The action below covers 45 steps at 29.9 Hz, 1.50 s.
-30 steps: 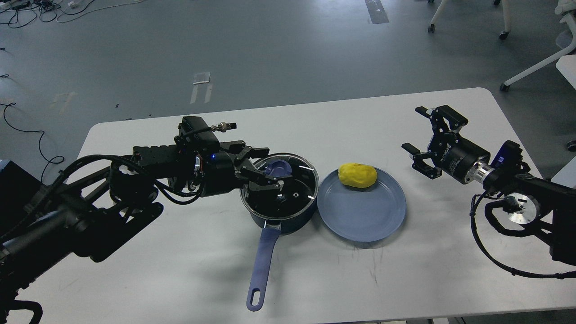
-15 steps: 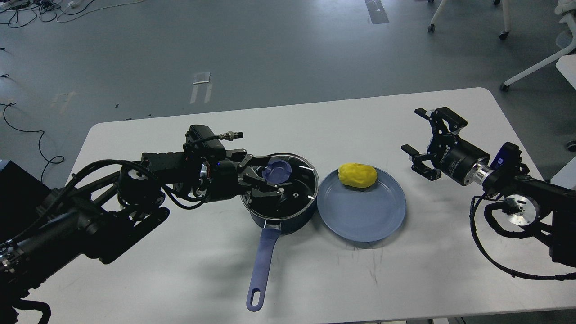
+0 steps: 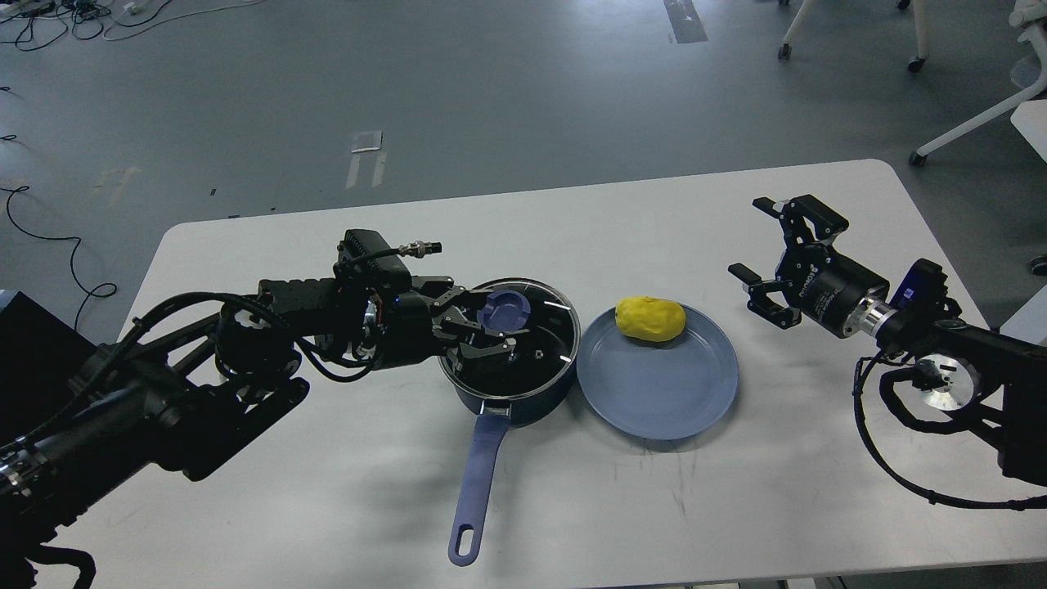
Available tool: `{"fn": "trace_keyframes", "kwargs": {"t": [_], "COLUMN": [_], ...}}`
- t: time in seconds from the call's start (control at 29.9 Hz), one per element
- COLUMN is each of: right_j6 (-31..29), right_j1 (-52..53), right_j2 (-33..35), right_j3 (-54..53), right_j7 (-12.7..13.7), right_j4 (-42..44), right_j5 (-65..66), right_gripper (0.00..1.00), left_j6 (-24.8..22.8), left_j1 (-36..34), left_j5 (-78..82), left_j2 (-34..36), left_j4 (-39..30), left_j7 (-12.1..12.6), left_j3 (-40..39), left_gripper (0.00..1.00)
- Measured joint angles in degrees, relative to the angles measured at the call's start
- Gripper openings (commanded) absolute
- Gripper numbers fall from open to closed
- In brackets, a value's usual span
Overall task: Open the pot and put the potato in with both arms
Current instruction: 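Lift the lid off the saucepan and set it on the table nearer the left arm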
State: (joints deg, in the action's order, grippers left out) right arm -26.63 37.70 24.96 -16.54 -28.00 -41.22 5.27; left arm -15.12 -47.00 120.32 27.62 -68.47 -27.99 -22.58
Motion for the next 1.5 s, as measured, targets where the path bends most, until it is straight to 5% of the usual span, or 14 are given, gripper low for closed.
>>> {"fn": "trace_keyframes", "kwargs": {"t": [0.3,0.5,0.87,1.14,1.5], "right_j6": [0.2,0.2,0.2,0.2,0.2], "right_j1": [0.0,0.1,0.3,0.1,0.0], "right_j2": [-0.2,0.0,0.3,0.4,0.4], "right_j3": [0.0,0.0,-0.1,-0.1,-0.1], "right_j7": [0.0,0.0,0.0,0.0,0.0], "right_j4": [0.1,0.0,0.0,0.0,-0.1], "right_j5": [0.0,0.0,0.0,0.0,0.0], "right_gripper": [1.00,1.00,1.00,1.00,1.00], "left_j6": [0.6,1.8,12.8,20.1,23.8], "left_j1": [-0.6,-2.1,1.6,9.2,15.3], "left_j5": [-0.2,-0.7,-5.1,-10.9,-13.7], "left_j2": [2.1,10.5,25.6,25.8,21.3], "left_j4": [-1.0,-3.8,-0.8,8.6,15.8], "left_j7": [0.0,0.0,0.0,0.0,0.0], "left_j3": [-0.2,-0.3,4.6,7.2,7.2], "left_gripper": [0.31,0.31,0.32,0.33,0.36]}}
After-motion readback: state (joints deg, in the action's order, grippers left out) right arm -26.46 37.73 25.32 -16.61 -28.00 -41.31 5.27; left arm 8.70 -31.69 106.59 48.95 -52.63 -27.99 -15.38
